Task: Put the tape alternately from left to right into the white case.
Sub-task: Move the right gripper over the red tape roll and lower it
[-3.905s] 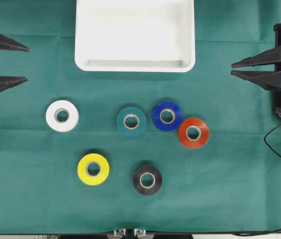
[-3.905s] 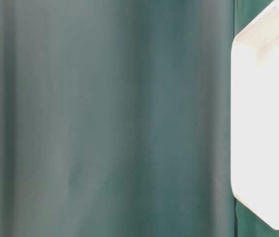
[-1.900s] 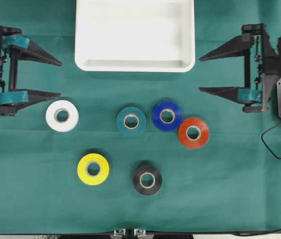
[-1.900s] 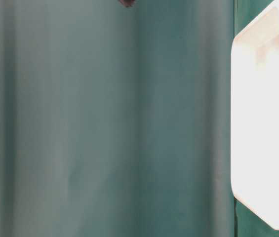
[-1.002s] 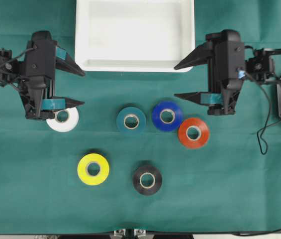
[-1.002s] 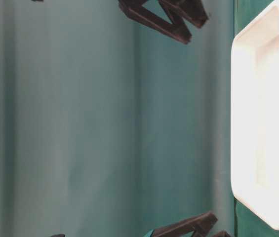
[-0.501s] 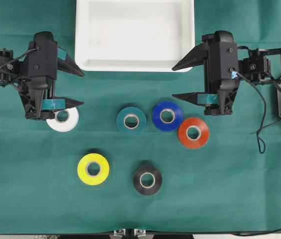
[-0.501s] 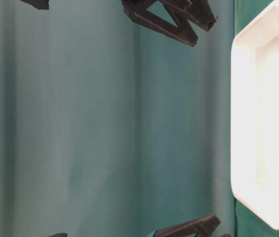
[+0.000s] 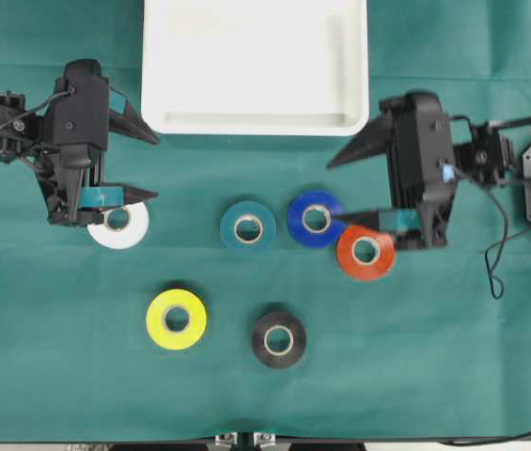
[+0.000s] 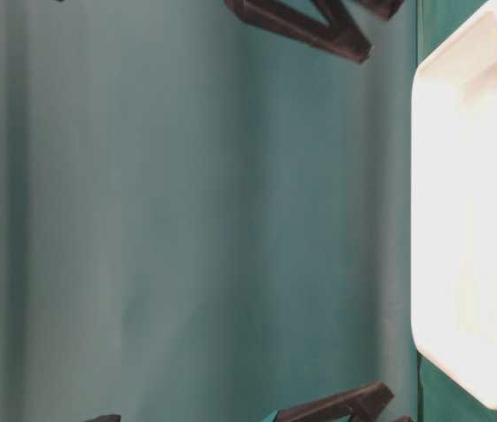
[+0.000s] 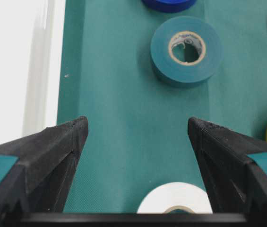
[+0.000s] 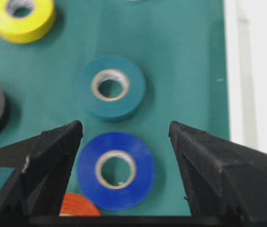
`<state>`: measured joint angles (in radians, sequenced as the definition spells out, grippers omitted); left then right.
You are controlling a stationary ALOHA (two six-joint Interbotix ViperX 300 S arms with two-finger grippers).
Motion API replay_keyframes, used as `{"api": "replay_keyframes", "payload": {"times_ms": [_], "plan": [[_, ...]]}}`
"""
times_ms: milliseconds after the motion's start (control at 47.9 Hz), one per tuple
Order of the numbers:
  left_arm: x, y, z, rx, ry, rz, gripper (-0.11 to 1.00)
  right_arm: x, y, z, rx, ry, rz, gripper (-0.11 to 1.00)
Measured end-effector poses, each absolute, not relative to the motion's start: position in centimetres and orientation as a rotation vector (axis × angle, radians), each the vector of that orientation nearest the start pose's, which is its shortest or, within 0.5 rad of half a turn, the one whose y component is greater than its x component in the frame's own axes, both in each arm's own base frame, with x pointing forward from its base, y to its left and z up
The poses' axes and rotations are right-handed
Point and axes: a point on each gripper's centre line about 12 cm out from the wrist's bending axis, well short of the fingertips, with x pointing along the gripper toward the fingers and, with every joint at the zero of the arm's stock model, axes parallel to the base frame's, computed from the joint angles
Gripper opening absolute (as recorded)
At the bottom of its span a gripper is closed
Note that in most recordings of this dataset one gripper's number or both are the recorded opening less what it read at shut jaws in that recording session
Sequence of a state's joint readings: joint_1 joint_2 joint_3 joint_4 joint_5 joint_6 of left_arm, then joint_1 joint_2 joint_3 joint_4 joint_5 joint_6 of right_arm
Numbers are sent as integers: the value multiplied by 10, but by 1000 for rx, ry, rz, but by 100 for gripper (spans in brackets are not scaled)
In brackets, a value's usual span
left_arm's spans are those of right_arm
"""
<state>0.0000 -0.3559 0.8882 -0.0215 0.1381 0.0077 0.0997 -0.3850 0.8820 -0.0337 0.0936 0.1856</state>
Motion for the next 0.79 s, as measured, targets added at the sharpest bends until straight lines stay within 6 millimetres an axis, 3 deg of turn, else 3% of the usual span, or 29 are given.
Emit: {"api": "replay_keyframes", "payload": {"times_ms": [480, 793], "plan": [[302, -1, 203, -12, 670, 0, 83, 302, 36, 215, 114, 615, 66, 84], [302, -1, 203, -12, 672, 0, 83, 299, 41, 181, 178, 801, 29, 84]]}}
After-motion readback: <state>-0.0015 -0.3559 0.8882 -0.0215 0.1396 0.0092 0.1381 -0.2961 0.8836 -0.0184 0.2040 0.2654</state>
